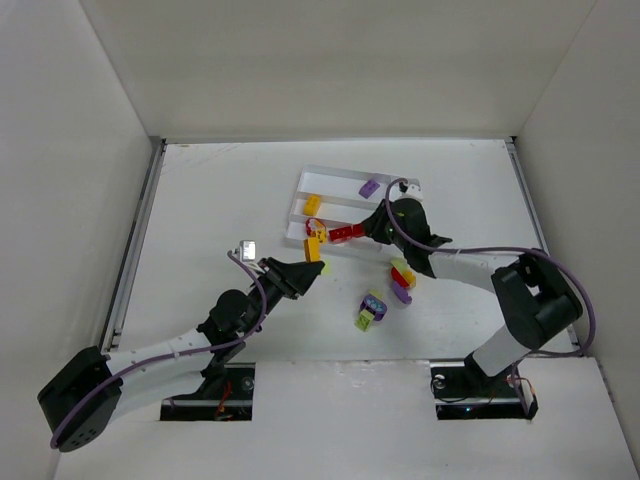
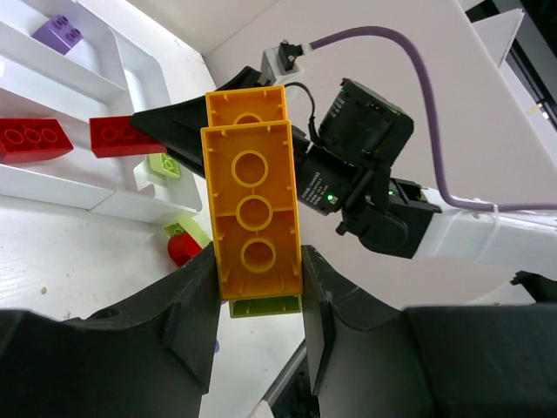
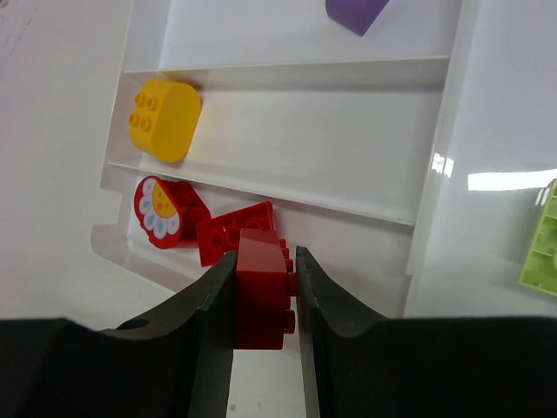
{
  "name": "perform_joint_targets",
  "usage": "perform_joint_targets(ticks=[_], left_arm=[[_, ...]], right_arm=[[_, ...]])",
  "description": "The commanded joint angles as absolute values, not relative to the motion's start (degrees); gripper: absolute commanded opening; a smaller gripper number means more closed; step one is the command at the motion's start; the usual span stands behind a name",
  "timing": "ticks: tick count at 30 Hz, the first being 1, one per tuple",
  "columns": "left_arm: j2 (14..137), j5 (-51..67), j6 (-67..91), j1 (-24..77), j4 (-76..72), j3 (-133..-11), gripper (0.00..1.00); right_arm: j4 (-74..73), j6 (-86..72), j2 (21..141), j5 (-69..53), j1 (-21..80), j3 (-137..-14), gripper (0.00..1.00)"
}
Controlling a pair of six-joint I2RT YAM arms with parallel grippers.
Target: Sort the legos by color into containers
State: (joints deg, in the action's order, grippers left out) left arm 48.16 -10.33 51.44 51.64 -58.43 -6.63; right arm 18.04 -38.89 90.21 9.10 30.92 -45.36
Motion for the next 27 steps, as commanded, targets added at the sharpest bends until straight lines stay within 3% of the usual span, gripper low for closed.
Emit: perform_joint_targets(ticks=[1,6,17,23,25,27], left_arm=[[47.46,-8.62,52.47,51.11,-63.19,-8.53,0.16],[47.02,-7.91,53.26,51.11,-63.19,-8.35,0.16],[45.88,-6.50,56.51,50.58,-63.63,-7.38,0.16],[45.88,-6.42,57.22,49.97,-63.46,-7.29,0.16],[46.14,-6.42,57.74,49.96,-63.72,-7.29,0.16],[46.23,-5.89,58.01,50.23,-64.07,-7.29,0.16]], right_arm=[[24.26,-41.31,91.14,6.68,30.10,-45.88,0.34],[23.20,-40.52,89.48,8.43,29.75,-45.79,0.64],[21.19,-38.06,74.37,5.45,29.22,-40.70,0.70],[18.90,-37.09,77.08,4.92,29.57,-41.13,0.48],[17.85,-36.74,76.38,5.45,30.97,-41.83,0.33],[17.40,-36.56,72.01,5.10,31.86,-41.40,0.33]])
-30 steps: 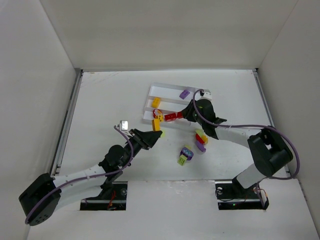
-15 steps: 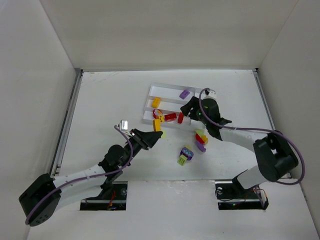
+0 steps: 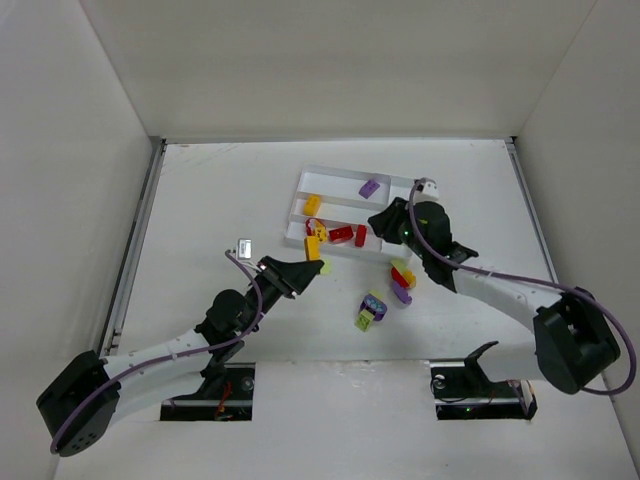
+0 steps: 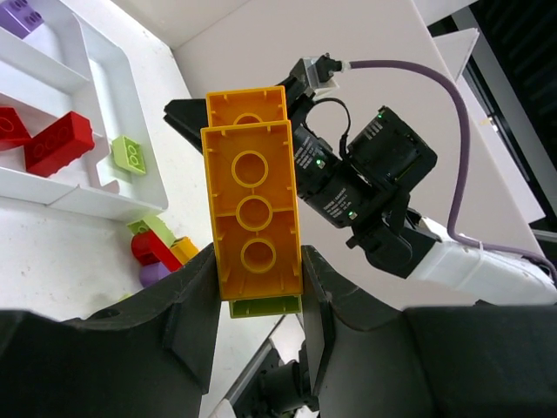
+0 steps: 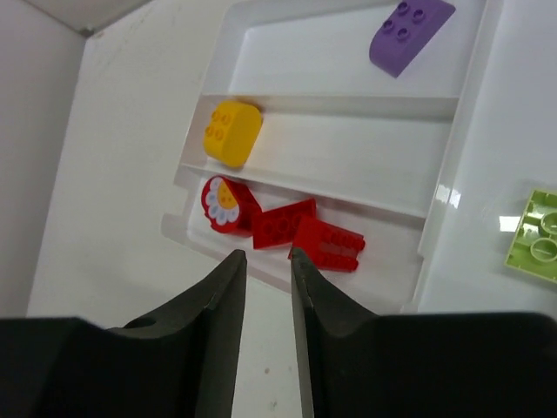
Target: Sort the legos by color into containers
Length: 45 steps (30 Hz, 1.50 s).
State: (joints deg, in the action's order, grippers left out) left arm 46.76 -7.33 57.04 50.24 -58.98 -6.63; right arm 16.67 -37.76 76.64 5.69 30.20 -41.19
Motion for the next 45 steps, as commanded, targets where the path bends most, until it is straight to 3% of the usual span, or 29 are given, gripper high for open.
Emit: perform_joint_targets(ticks=[1,5,8,12,20,30,45], left_arm=[[46.23,-5.63,58.18,50.31,-64.33,-7.29,0.16],[46.41,-4.05,59.50,49.88,-65.13,-7.12,0.16],[46.93,-2.90,60.29,49.79,-66.44,-7.03,0.16],[46.67,-1.94,62.22,49.88,-69.08,-6.68,0.16],[42.98,-1.76,65.83,49.70,-70.40,-5.10,0.16],[45.44,-1.49,65.74,50.84,-72.69,-5.36,0.16],[45.44,-1.32,65.57,50.84,-73.04,-5.01,0.16]], right_arm=[[17.49,-36.56,69.02,4.40,32.47,-40.87,0.36],[21.17,-36.82,58.03,-2.52,34.93,-37.63,0.64],[28.70,-39.71,55.37,-12.70,35.46,-35.43,0.77],[38.91,-45.69,60.10,-23.28,35.64,-35.68,0.84],[47.28,-51.76,67.32,-27.68,36.52,-36.83,0.93],[55.72,-57.30,75.05,-31.03,38.54,-38.76,0.90],[66.09,-64.15,82.52,-31.99,38.89,-39.99,0.63]])
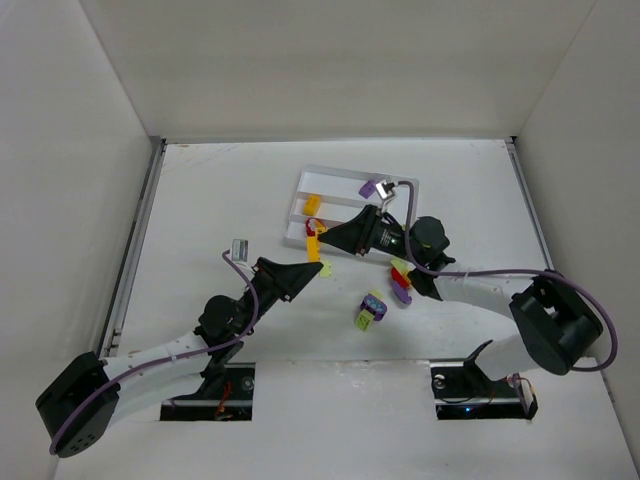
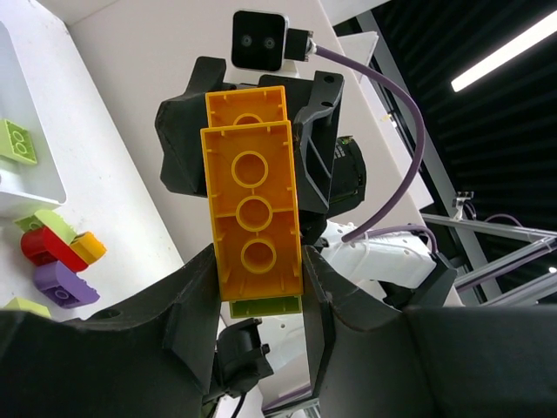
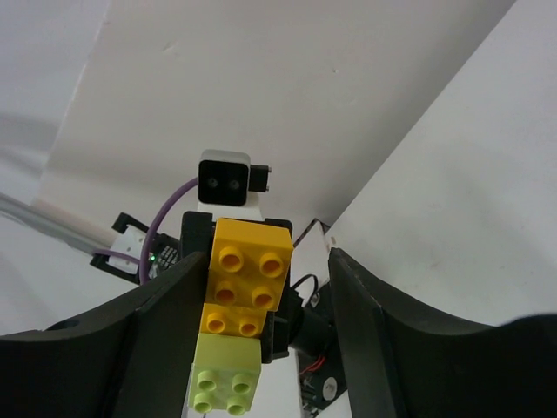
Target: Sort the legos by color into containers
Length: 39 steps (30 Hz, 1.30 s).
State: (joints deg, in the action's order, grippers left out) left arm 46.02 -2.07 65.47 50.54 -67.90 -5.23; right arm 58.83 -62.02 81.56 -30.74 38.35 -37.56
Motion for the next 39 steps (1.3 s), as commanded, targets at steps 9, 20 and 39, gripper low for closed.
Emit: perform_joint_targets(ticks=[9,20,39], left_arm=[[45.09,-1.23,65.74,50.23,-73.04,-4.66,0.16],[41.75,-1.67,65.92,48.30,-71.90,-3.43,0.15],[46.40,-2.02,61.53,43.90,-63.63,-5.19,0.16]], right_arm=[[67.85,-65.83,82.80,-31.99,38.63,-39.73,0.46],[66.97,-66.01,80.42,-31.81,32.39,-36.39,0.41],[10.74,-36.05,98.77,-5.12,31.50,-64.31,0.41]])
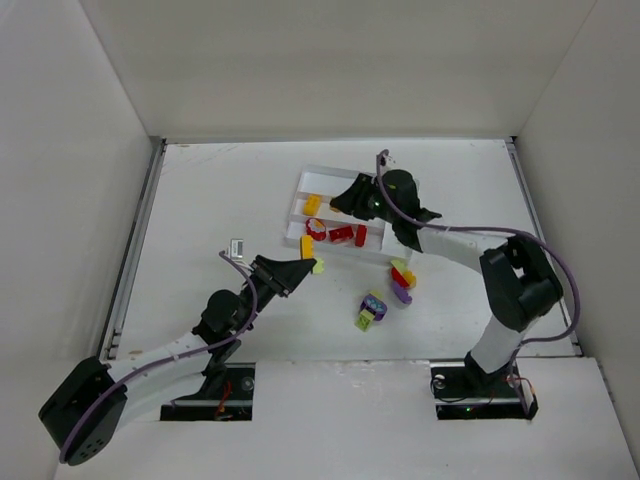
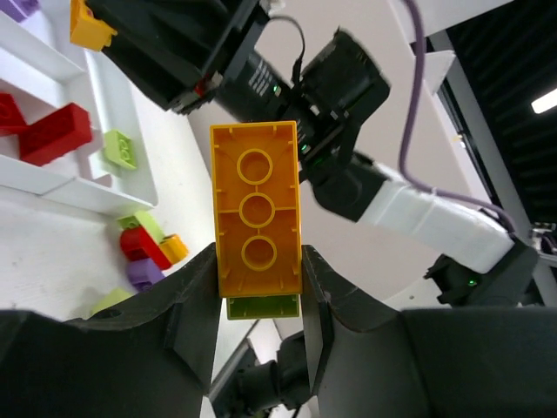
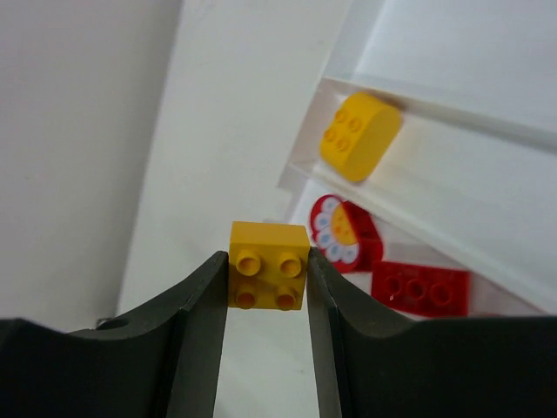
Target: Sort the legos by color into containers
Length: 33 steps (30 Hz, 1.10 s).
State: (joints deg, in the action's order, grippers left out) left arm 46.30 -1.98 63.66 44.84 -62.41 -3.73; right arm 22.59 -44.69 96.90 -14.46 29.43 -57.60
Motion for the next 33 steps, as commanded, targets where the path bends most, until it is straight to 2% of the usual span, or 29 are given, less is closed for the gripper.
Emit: perform_joint_targets(ticks=[1,8,16,22,27,30,33], left_arm=[[46.75,-1.76,61.35,43.46,-63.63,-5.19,0.16],[48.25,-0.79,60.73,41.88,-64.42,-4.22,0.16],[48.34,0.61,60.56,40.91,-64.42,-4.04,0.17],[48.52,1.05,60.56,40.74,-64.69,-4.04,0.17],[48.43,1.05,60.73,40.74,-64.69,-4.13,0.17],[48.16,1.05,61.26,40.65,-64.69,-4.13,0.17],[47.73,0.71,61.96,40.65,-65.21,-4.22,0.17]], right_arm=[[8.63,-35.25,100.44,-3.27,31.68,-66.69,0.41],[-4.65,-30.24,112.40,4.56,33.53,-81.64,0.42],[-6.33,-29.62,115.58,8.61,34.14,-85.43,0.45],[-4.92,-30.06,115.40,9.58,34.06,-85.43,0.56],[-2.73,-30.67,113.47,9.76,34.06,-83.85,0.58],[-0.63,-30.94,108.30,9.58,34.14,-79.39,0.62],[5.86,-32.86,97.60,7.74,34.23,-68.68,0.63]])
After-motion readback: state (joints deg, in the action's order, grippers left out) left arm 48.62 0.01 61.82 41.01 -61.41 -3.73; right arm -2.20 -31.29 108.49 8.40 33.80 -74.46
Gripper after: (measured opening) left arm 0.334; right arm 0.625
